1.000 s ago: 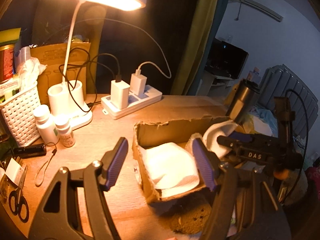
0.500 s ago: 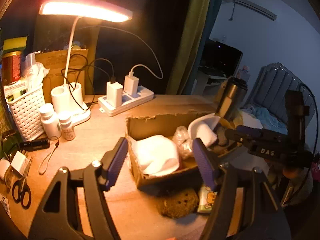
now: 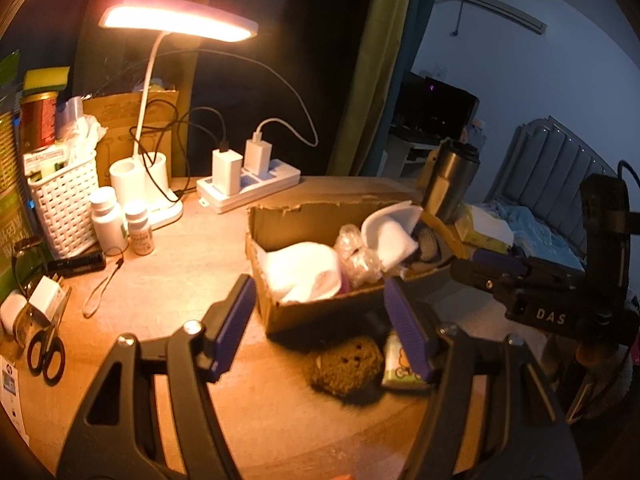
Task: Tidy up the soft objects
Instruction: 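Withdraw both tools from the box toward the brown sponge and tissue pack, then grasp the brown fuzzy bear sponge with the left tool while the right tool grasps the green tissue pack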
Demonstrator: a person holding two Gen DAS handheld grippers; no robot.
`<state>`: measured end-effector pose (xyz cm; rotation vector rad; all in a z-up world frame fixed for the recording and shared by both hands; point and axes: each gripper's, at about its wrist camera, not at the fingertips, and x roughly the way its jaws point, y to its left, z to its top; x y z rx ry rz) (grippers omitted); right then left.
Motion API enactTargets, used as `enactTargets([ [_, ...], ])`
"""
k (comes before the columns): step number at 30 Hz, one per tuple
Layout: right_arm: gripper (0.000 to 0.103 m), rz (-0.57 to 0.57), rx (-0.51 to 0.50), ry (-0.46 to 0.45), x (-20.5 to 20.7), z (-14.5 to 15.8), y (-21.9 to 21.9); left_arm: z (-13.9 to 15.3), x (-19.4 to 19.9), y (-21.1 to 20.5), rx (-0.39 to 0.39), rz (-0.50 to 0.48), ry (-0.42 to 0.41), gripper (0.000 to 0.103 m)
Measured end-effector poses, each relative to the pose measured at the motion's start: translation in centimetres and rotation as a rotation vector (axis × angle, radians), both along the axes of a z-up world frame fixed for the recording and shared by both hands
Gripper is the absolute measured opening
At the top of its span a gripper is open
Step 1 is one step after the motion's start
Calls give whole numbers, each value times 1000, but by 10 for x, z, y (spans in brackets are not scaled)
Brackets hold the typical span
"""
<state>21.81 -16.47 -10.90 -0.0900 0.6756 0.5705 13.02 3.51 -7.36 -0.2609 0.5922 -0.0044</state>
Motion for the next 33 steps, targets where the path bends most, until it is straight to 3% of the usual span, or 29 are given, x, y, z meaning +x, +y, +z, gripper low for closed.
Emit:
enactTargets([
  [11,59,6,6,8,-27,-7,4,-10,-25,4,-2,1,3,68],
  [17,67,16,2,34,-37,-21,12,-19,-40,10,-6,7,17,68],
  [33,69,45,-37,111,-41,-59,39,-43,-42,22,-15,20,74,68],
])
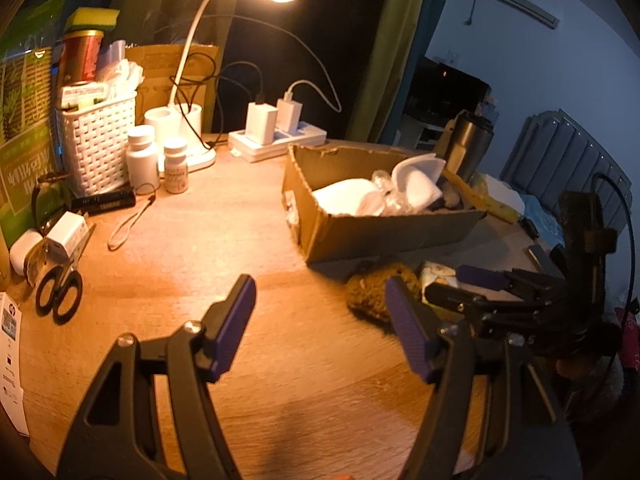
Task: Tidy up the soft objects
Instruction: 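Grasp the brown fuzzy bear sponge with the left tool while the right tool grasps the green tissue pack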
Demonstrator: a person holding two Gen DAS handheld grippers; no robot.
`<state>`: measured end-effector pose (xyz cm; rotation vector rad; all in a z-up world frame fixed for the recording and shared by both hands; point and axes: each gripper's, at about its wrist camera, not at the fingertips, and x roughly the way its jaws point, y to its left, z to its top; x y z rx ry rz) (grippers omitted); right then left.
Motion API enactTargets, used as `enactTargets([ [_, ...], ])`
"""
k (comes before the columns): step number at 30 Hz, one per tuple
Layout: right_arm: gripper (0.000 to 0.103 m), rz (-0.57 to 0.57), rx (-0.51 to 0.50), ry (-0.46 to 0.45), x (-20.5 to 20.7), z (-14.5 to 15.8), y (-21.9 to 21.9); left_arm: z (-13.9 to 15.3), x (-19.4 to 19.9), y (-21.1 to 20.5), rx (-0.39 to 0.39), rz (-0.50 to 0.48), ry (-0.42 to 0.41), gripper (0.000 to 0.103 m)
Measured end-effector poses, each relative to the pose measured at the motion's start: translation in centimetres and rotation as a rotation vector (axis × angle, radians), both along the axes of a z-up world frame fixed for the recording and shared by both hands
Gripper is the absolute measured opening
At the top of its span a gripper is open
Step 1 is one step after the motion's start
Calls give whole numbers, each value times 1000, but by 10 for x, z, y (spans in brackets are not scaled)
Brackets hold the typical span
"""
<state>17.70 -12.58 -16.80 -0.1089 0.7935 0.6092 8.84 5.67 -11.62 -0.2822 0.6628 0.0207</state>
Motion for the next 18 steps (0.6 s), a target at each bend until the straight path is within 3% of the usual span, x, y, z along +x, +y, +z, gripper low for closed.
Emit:
enactTargets([
  [4,75,3,-29,21,3,-14,5,-4,5,-3,6,-4,16,68],
  [14,75,-9,-45,53,9,-30,-11,-9,27,-31,41,-53,58,69],
  [18,60,-34,-21,66,14,-26,-26,-9,38,-47,67,-88,69,69],
])
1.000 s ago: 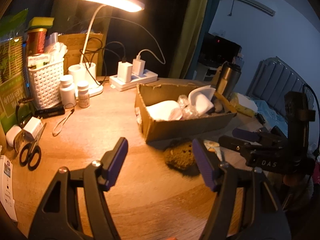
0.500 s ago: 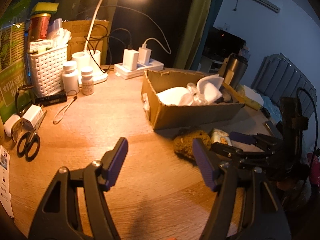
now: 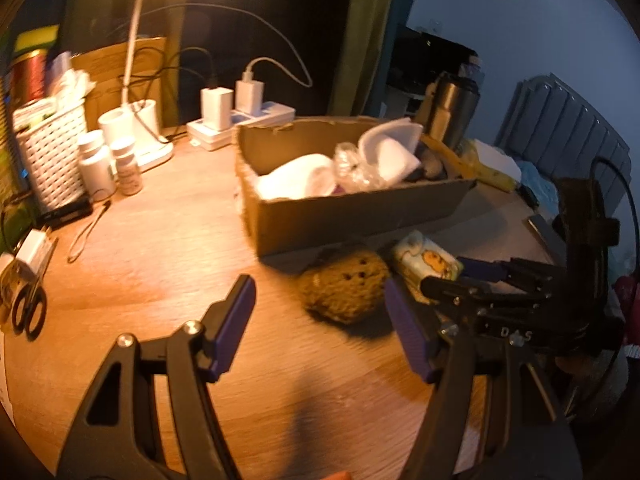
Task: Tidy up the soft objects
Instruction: 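Grasp the brown fuzzy bear sponge with the left tool while the right tool grasps the green tissue pack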
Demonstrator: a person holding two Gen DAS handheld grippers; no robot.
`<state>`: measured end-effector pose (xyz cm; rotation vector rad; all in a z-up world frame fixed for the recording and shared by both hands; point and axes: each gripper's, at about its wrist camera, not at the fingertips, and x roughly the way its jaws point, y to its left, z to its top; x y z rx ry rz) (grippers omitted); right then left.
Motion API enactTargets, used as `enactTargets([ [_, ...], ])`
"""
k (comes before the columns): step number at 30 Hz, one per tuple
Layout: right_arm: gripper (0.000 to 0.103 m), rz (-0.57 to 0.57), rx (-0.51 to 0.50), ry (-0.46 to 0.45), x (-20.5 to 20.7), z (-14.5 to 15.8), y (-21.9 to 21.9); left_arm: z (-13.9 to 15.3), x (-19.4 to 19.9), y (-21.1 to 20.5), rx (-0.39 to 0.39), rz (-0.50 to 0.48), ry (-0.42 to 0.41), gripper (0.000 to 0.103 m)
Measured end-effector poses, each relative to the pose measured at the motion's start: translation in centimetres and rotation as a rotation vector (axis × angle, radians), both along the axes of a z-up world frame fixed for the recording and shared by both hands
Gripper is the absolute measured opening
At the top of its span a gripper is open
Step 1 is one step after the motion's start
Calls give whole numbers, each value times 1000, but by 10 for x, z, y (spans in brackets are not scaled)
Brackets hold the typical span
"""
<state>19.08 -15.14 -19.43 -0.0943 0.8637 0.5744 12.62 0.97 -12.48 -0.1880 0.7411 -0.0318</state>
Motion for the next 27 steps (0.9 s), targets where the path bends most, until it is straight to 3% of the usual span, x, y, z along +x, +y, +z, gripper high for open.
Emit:
enactTargets([
  [4,56,-3,9,1,1,1,-13,-4,15,-14,13,-28,38,84],
  [12,57,-2,26,2,4,2,-43,-19,44,-27,25,-23,114,84],
  [16,70,4,27,-4,11,3,-49,-28,55,-28,30,-18,143,84],
  [24,70,59,39,16,24,1,-39,-44,70,-33,50,-27,196,84],
  [27,62,89,37,19,27,0,-33,-46,70,-32,52,-28,193,83],
])
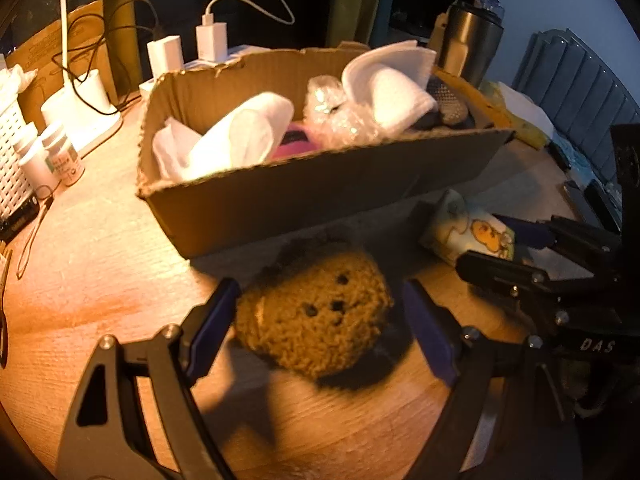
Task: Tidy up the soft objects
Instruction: 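Grasp the brown fuzzy bear sponge with the left tool while the right tool grasps the green tissue pack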
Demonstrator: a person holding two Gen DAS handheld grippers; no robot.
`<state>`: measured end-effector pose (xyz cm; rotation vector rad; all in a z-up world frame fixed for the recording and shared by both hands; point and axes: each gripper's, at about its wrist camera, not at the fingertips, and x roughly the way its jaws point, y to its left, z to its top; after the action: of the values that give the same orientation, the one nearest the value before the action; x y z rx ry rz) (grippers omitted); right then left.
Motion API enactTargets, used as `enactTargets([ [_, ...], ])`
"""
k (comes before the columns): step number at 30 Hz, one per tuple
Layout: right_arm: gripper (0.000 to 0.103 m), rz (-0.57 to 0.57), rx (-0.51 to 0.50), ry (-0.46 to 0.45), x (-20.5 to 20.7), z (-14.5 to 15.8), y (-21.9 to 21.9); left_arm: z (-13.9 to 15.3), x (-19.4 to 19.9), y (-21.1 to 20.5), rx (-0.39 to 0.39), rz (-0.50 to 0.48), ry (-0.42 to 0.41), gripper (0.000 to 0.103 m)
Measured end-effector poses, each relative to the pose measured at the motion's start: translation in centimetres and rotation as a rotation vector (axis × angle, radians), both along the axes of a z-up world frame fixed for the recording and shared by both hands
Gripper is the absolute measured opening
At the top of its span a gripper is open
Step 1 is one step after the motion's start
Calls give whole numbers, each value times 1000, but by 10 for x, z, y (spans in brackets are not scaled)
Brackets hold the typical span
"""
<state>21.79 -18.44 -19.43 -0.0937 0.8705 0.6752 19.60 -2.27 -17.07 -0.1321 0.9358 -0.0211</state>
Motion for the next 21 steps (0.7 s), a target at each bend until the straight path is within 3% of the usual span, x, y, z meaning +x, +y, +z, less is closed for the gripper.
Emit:
enactTargets([
  [2,57,5,2,1,1,0,1,-1,0,-1,-11,-13,-7,79],
  [4,57,8,6,4,2,0,2,0,0,-4,3,-25,-14,65],
  [7,56,11,8,4,2,0,2,3,-2,-6,-18,-50,-17,61],
  [21,54,-5,4,-41,-16,22,3,40,-31,0,-41,-61,-144,60],
])
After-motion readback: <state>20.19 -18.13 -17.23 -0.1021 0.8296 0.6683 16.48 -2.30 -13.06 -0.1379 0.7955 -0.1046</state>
